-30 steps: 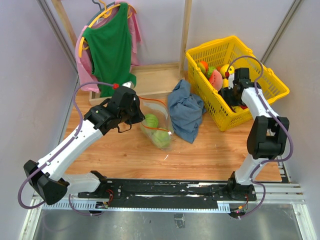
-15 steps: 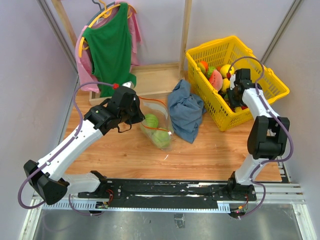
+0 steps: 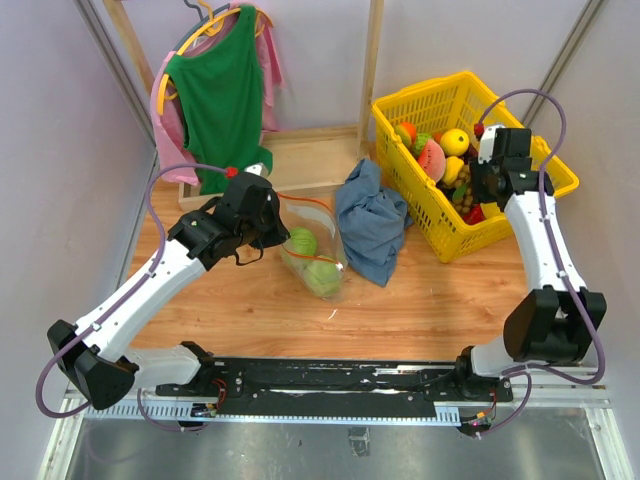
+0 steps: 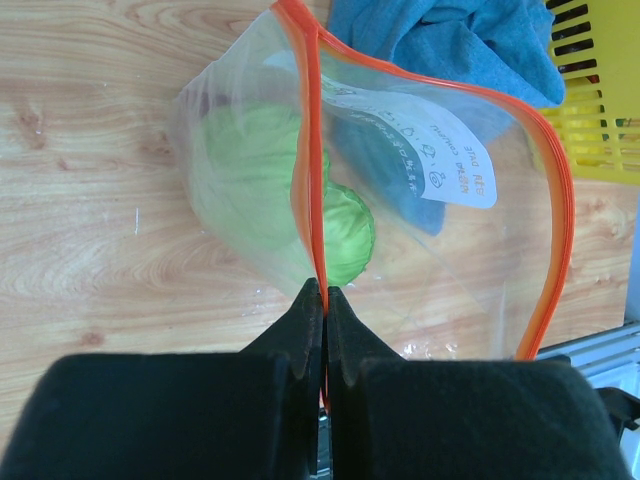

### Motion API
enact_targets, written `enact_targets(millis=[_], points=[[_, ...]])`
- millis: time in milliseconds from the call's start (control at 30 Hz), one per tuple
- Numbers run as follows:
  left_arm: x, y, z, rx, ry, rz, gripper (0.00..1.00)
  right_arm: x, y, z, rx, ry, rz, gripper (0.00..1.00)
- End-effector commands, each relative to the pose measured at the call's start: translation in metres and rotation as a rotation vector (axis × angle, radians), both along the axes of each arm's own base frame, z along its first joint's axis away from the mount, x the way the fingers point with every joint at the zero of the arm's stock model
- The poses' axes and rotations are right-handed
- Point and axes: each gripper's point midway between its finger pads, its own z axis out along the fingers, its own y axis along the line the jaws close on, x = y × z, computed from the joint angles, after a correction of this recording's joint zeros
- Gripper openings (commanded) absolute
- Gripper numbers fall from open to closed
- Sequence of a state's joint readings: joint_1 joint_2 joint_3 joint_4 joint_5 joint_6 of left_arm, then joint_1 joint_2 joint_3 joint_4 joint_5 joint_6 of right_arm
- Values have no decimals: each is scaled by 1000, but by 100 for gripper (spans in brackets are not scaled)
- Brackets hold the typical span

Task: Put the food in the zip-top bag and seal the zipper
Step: Pick up the fake fruit from the bin.

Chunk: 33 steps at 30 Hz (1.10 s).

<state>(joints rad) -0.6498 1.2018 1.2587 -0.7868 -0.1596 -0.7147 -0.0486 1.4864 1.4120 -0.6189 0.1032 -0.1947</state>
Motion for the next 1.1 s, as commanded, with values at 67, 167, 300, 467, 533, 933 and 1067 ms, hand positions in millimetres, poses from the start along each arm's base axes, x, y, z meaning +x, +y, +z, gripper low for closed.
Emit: enact_targets(millis=[67, 167, 300, 467, 533, 933, 1067], points=[[7, 0, 18, -36, -57, 11, 0, -3, 21, 29, 145, -113, 17, 5], [6, 1, 17, -37, -59, 12, 0, -4, 29, 39, 200, -156, 18, 5], [5, 1, 18, -38, -63, 12, 0, -8, 39, 63, 255, -231, 37, 4], [6, 0, 18, -40, -63, 7, 0, -18, 54, 100, 325, -329, 85, 1], [6, 0, 18, -42, -64, 7, 0, -23, 64, 113, 359, -362, 121, 1], [9, -4, 22, -48, -71, 2, 0, -64, 132, 192, 488, -539, 427, 1], [11, -6, 23, -50, -71, -2, 0, -83, 172, 209, 585, -564, 590, 1]])
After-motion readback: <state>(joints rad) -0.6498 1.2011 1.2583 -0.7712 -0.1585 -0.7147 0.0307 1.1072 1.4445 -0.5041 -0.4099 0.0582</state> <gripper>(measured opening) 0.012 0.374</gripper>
